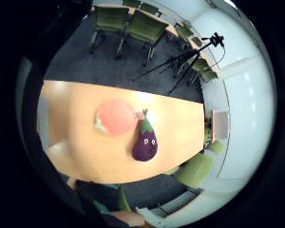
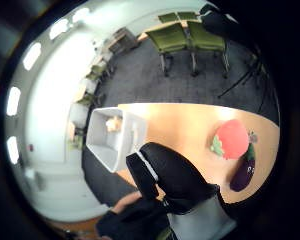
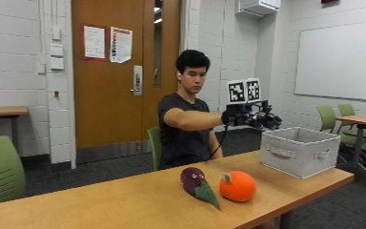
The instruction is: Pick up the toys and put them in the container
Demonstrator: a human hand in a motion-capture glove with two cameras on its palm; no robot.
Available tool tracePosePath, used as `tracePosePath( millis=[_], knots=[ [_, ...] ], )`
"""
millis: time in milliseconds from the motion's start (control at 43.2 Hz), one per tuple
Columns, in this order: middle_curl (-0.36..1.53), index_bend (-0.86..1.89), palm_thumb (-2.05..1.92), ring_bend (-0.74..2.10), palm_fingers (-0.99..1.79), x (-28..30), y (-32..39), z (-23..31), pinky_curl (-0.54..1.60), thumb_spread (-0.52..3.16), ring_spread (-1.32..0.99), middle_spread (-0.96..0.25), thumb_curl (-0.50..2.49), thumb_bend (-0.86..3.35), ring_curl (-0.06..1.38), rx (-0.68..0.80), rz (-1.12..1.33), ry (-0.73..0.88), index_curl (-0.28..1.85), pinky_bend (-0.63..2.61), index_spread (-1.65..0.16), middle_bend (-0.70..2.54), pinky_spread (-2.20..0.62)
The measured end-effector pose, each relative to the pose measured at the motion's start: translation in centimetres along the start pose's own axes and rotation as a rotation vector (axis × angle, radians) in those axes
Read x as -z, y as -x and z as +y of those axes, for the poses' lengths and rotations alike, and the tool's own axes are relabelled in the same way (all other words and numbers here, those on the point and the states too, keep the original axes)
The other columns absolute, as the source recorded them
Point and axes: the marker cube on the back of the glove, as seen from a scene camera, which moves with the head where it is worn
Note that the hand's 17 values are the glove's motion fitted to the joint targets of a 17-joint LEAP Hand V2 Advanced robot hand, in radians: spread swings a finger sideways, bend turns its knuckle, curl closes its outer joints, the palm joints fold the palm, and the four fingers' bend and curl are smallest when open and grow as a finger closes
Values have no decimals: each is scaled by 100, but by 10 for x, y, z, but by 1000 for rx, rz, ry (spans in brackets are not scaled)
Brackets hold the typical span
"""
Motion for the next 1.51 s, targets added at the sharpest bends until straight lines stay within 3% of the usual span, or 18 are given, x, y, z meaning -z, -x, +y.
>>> tracePosePath(
  millis=[486, 718, 1088, 1181, 1320, 1505],
  knots=[
    [38, 13, -9, 45, -13, -155, -70, -3, 34, 105, -20, -9, 22, -7, 20, -122, 38, 178, 52, 77, -33, 30, -4],
    [38, 13, -10, 40, -8, -174, -72, -2, 34, 102, -17, -8, 21, -8, 20, -140, 17, 178, 46, 74, -32, 23, -2],
    [36, 20, -10, 28, -5, -201, -80, 15, 35, 95, -10, -6, 20, -8, 20, -187, 11, 329, 42, 79, -34, 15, 2],
    [33, 31, -10, 24, 0, -200, -80, 16, 36, 94, -8, -5, 20, -8, 19, -183, 20, 323, 45, 83, -36, 11, 2],
    [27, 69, -7, 24, 23, -198, -78, 21, 34, 94, -8, -5, 21, -6, 18, -163, 13, 281, 55, 79, -38, 9, 0],
    [34, 82, 8, 54, 64, -194, -77, 23, 26, 101, -26, -19, 25, 2, 25, -168, -20, 232, 66, 53, -35, 34, -9]
  ],
)
